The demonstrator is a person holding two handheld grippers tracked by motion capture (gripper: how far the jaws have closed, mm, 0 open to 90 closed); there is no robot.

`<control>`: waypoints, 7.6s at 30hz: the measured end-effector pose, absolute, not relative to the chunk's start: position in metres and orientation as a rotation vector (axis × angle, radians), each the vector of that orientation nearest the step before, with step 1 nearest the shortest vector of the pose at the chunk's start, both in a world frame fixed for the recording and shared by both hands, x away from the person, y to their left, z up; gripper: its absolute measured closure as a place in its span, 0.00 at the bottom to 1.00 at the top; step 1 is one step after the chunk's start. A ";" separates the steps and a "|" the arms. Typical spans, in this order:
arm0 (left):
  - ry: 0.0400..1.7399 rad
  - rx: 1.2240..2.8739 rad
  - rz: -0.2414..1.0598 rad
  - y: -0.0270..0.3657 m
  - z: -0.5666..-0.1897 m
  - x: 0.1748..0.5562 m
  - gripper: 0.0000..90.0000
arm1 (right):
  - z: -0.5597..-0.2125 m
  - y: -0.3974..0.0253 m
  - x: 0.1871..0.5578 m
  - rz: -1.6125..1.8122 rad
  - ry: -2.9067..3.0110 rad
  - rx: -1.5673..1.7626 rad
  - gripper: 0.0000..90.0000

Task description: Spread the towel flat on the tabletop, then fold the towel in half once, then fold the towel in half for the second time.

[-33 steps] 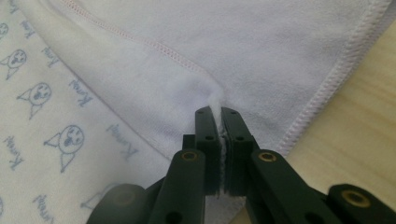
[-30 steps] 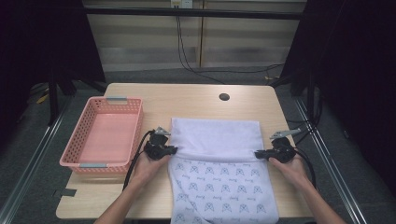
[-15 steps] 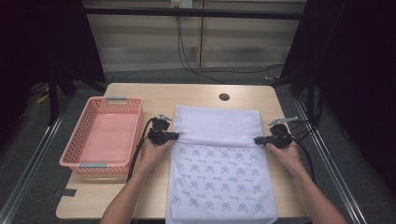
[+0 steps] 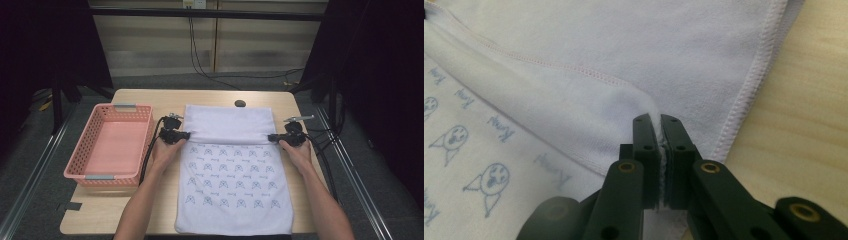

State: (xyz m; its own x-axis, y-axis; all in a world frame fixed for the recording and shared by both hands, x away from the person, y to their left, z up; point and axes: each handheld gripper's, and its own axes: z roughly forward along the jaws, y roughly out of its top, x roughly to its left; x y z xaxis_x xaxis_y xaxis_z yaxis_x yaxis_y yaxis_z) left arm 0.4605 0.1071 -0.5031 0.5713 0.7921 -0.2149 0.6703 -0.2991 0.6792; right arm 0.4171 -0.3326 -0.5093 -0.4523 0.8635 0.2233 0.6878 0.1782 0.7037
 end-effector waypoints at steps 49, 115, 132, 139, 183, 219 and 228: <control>0.730 1.957 0.119 0.162 -0.398 0.293 0.96 | -0.385 -0.346 0.250 1.478 2.267 1.063 0.97; 0.849 2.149 0.017 0.116 -0.493 0.347 0.71 | -0.486 -0.293 0.296 1.133 2.500 1.172 0.60; 0.817 2.158 -0.012 0.116 -0.499 0.308 0.63 | -0.496 -0.290 0.276 1.049 2.541 1.106 0.64; 0.748 2.227 -0.020 0.114 -0.495 0.283 0.63 | -0.494 -0.293 0.250 1.060 2.585 1.090 0.64; 0.986 2.087 0.139 0.122 -0.497 0.389 0.51 | -0.500 -0.345 0.344 1.041 2.414 1.329 0.57; 0.820 2.023 0.127 0.126 -0.414 0.389 0.93 | -0.431 -0.363 0.347 1.352 2.274 1.235 0.94; 0.879 1.980 0.190 0.123 -0.408 0.417 0.93 | -0.411 -0.363 0.376 1.352 2.225 1.212 0.94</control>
State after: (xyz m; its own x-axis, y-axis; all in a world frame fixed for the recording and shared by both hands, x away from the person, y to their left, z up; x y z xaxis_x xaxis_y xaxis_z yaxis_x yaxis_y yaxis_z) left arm 0.4169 0.1234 -0.4085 0.7319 0.6489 -0.2080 0.5049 -0.3114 0.8051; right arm 0.3763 -0.3632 -0.4113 -0.6143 0.7674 0.1836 0.5165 0.2151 0.8288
